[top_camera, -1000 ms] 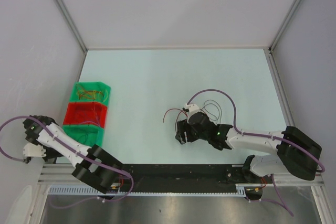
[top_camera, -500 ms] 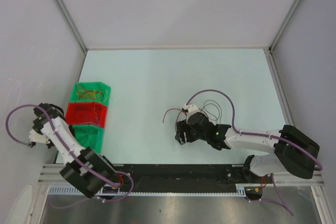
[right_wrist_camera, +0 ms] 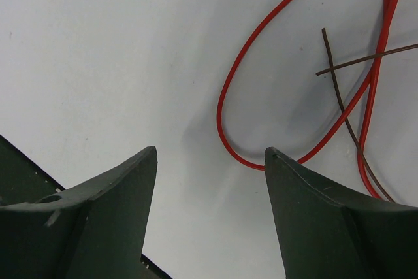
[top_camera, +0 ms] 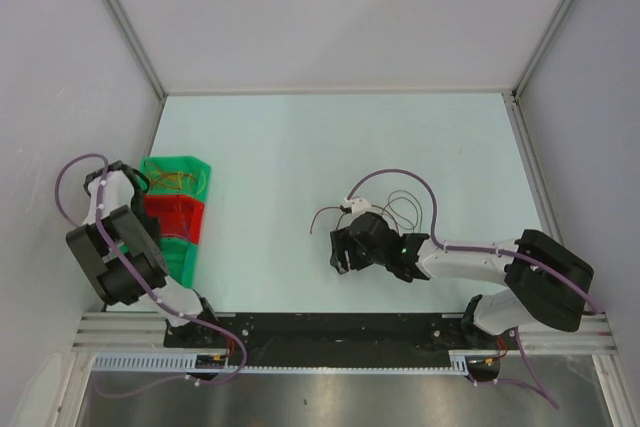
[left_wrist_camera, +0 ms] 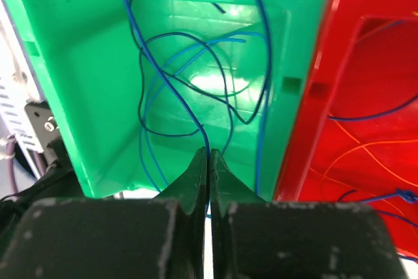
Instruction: Untangle the cables
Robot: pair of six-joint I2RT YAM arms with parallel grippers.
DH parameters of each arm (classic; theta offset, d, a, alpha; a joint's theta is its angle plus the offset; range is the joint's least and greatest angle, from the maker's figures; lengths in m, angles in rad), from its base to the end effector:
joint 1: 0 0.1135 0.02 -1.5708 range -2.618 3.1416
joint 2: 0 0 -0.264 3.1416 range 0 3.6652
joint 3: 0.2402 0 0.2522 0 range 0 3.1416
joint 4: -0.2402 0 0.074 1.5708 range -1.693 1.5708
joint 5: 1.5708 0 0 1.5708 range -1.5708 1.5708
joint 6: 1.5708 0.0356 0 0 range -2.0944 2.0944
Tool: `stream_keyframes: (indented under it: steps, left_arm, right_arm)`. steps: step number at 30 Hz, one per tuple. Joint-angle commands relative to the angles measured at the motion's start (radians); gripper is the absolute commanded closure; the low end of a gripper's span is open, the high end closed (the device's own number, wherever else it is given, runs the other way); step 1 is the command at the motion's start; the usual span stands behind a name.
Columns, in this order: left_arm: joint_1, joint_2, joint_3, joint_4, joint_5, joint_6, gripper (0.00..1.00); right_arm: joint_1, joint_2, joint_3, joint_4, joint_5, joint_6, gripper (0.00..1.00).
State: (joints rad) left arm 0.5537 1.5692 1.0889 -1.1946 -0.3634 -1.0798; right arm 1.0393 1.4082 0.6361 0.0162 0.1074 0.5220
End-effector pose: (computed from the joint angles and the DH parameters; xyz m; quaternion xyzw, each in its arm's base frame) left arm 0.2089 0.1440 0.2108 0.7095 -0.6793 -0.1876 0.0025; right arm 0.1423 0.2345 0.1711 -0.2139 0.8918 0.2435 0.3158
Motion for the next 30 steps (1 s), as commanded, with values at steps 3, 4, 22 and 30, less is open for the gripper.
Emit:
stream_keyframes:
  steps: [3, 4, 22, 30]
  left_arm:
    - [-0.018, -0.124, -0.095, 0.126, 0.087, 0.038, 1.0]
    - [-0.018, -0.136, -0.119, 0.153, 0.113, 0.058, 1.0]
    - [0.043, -0.406, -0.225, 0.296, 0.277, 0.224, 1.0]
    - [0.202, -0.41, -0.213, 0.28, 0.287, 0.319, 1.0]
  right_arm:
    - [0.007, 0.014, 0.045, 0.008, 0.023, -0.011, 0.29]
    - [0.008, 0.014, 0.045, 0.007, 0.023, -0.011, 0.29]
    - [0.042, -0.003, 0.045, -0.01, 0.067, -0.014, 0.3]
    - [0.047, -0.002, 0.045, -0.005, 0.072, -0.019, 0.3]
